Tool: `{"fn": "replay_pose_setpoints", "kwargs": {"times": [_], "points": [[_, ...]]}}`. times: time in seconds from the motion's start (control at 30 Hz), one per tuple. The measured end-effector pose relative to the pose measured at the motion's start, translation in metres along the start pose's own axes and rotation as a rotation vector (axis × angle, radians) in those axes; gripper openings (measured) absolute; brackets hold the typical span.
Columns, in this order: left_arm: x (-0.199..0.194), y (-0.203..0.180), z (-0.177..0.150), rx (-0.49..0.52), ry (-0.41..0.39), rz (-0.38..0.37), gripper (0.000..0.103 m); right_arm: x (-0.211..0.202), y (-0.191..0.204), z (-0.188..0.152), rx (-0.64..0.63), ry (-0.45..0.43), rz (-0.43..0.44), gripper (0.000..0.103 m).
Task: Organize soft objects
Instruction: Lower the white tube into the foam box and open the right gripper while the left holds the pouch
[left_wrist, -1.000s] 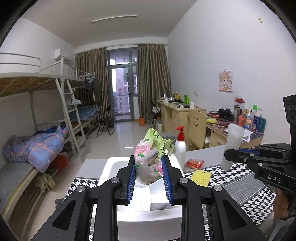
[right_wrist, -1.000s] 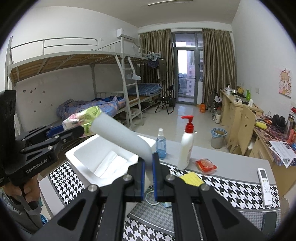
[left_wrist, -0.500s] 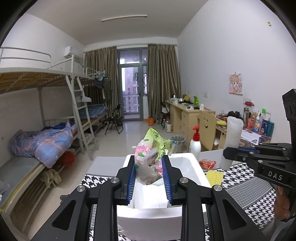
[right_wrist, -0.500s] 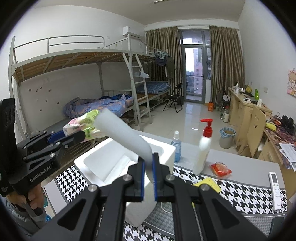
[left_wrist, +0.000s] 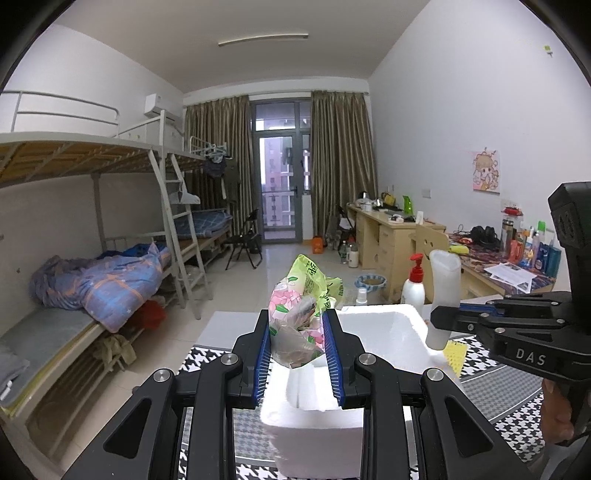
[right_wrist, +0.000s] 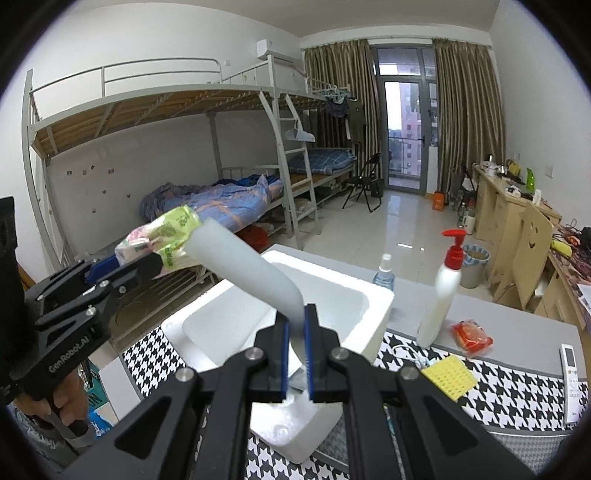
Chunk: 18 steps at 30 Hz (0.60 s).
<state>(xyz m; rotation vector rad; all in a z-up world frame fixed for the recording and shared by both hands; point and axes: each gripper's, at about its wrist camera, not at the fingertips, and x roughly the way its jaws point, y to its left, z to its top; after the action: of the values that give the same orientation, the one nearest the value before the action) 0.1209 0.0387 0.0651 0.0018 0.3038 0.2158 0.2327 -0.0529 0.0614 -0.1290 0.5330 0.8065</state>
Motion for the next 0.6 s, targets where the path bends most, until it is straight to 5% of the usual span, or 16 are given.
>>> {"fn": "replay_pose_setpoints", "kwargs": {"times": [0.53,0.6], "points": [[0.000,0.014,-0.001,-0.019,0.000,0.019,0.029,0.032,0.006,0.003,0.007,0.082,0.002,0.010],[0.000,0.015,-0.001,-0.018,-0.001,0.018,0.029,0.033,0.005,0.002,0.008,0.092,0.001,0.018]]}}
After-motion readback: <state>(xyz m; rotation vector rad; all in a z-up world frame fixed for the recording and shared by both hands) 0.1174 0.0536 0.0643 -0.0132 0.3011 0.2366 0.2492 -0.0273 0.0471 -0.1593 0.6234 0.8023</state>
